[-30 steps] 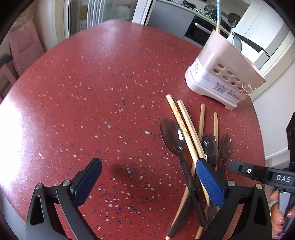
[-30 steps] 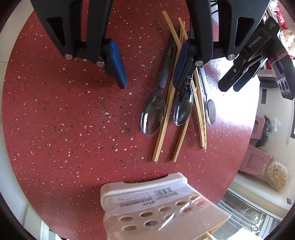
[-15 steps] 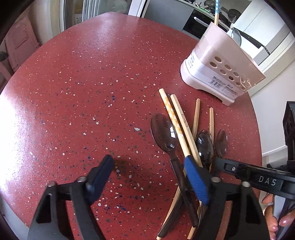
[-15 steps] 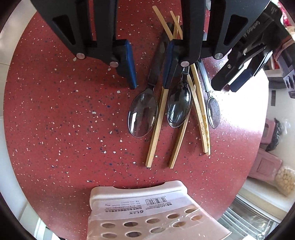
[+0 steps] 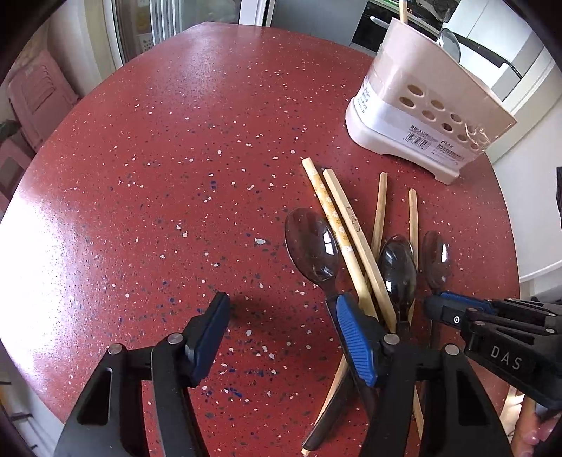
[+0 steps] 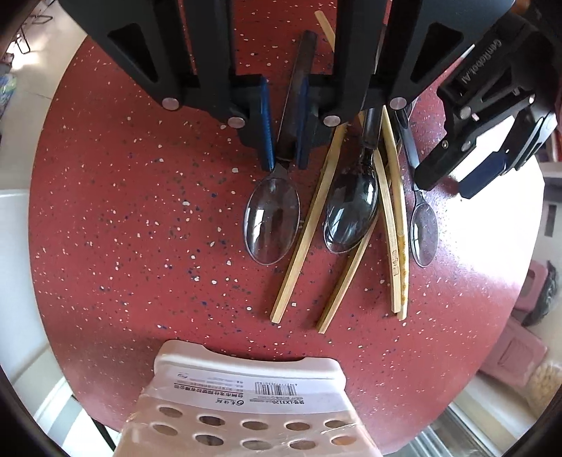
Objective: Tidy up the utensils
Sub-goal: 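Grasp a dark spoon with the left tool while the right tool grasps another spoon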
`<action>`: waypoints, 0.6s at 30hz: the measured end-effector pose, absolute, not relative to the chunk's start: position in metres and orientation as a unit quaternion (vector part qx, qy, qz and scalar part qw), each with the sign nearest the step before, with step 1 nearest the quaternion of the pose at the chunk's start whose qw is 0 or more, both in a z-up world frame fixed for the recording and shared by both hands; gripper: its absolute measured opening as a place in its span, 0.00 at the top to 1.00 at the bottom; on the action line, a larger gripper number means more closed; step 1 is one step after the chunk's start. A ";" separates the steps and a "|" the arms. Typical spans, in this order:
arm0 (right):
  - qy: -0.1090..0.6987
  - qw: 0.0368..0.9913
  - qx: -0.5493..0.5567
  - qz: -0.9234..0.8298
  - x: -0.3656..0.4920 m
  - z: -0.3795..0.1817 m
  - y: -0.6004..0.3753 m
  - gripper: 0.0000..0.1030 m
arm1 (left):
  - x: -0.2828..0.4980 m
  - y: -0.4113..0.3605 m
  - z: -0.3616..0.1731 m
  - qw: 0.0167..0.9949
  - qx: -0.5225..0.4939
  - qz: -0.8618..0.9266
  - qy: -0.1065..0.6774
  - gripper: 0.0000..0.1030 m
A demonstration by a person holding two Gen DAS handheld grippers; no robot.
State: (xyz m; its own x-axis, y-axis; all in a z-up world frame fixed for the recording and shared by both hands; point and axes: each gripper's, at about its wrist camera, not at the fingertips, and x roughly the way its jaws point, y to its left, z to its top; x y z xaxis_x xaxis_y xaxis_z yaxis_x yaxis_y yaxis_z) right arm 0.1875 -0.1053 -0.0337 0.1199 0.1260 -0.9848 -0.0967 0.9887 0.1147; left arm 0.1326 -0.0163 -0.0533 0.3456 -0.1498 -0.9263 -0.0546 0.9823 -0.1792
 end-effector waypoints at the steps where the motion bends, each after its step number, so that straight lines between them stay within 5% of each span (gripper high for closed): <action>1: 0.657 0.750 0.015 0.080 0.187 -0.034 -0.105 0.88 | 0.133 -0.017 -0.053 0.815 -0.088 -0.028 0.572 0.13; 5: 0.646 0.756 0.034 0.099 0.182 -0.033 -0.114 0.89 | 0.137 -0.023 -0.052 0.807 -0.089 -0.038 0.582 0.21; 18: 0.618 0.765 0.089 0.159 0.166 -0.025 -0.139 0.89 | 0.144 -0.022 -0.055 0.763 -0.143 -0.054 0.628 0.21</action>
State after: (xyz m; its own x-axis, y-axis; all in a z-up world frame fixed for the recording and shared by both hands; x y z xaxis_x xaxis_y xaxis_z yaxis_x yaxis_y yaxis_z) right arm 0.1663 -0.1390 -0.0247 0.1856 0.3526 -0.9172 -0.1334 0.9338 0.3320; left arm 0.1441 -0.0220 -0.0552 0.2048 -0.2615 -0.9432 -0.0978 0.9534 -0.2855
